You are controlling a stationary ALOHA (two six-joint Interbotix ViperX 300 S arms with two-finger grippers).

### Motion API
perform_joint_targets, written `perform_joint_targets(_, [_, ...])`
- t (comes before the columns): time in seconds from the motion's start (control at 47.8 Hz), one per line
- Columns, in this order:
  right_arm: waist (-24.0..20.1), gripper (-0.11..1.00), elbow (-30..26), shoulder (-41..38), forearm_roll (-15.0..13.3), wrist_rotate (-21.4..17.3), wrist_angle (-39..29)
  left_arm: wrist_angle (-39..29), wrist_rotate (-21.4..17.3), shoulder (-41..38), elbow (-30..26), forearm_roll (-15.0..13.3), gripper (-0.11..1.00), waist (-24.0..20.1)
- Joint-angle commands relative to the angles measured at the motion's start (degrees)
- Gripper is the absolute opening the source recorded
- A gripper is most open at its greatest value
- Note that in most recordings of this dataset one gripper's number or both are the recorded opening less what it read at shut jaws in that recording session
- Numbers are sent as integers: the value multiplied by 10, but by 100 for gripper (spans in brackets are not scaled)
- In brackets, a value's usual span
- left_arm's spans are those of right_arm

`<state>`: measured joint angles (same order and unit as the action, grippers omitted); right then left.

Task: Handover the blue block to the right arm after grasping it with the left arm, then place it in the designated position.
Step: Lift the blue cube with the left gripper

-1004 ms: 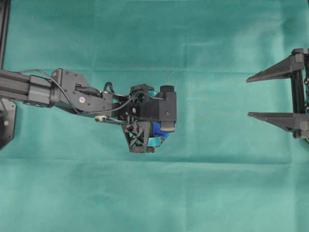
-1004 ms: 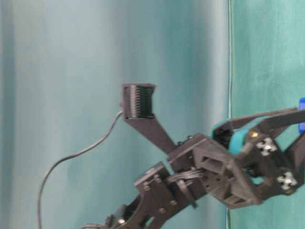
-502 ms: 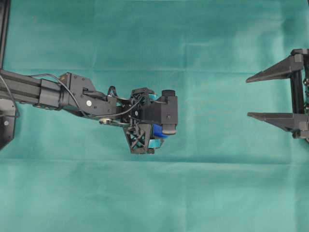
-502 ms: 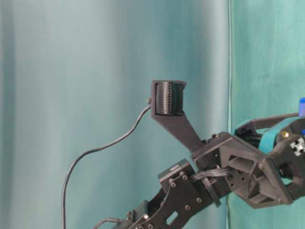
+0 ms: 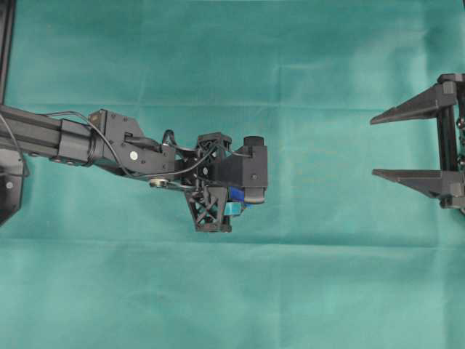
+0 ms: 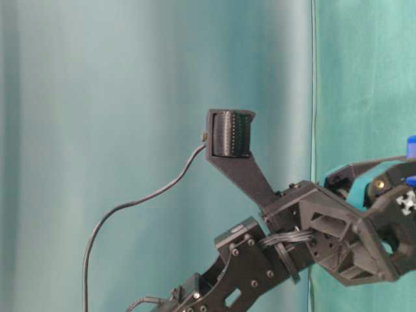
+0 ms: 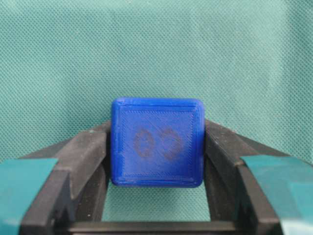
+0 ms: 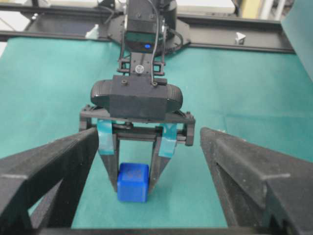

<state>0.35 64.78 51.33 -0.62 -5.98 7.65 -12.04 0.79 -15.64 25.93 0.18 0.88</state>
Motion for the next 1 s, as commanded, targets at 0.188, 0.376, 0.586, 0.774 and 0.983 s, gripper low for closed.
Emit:
perform_joint_targets(0.188, [1, 94, -11, -3, -1, 1, 3, 1, 1, 12, -12, 0, 47, 3])
perform_joint_targets(0.376, [1, 94, -11, -3, 0, 1, 0, -4, 1, 18, -15, 0, 46, 3])
perform_joint_targets(0.586, [1, 94, -11, -4, 0, 1, 0, -18, 1, 32, -21, 0, 46, 2])
perform_joint_targets(0.774, [1, 94, -11, -4, 0, 1, 0, -23, 1, 41, -23, 0, 47, 2])
perform_joint_targets(0.983, [1, 94, -11, -4, 0, 1, 0, -42, 2, 50, -25, 0, 47, 4])
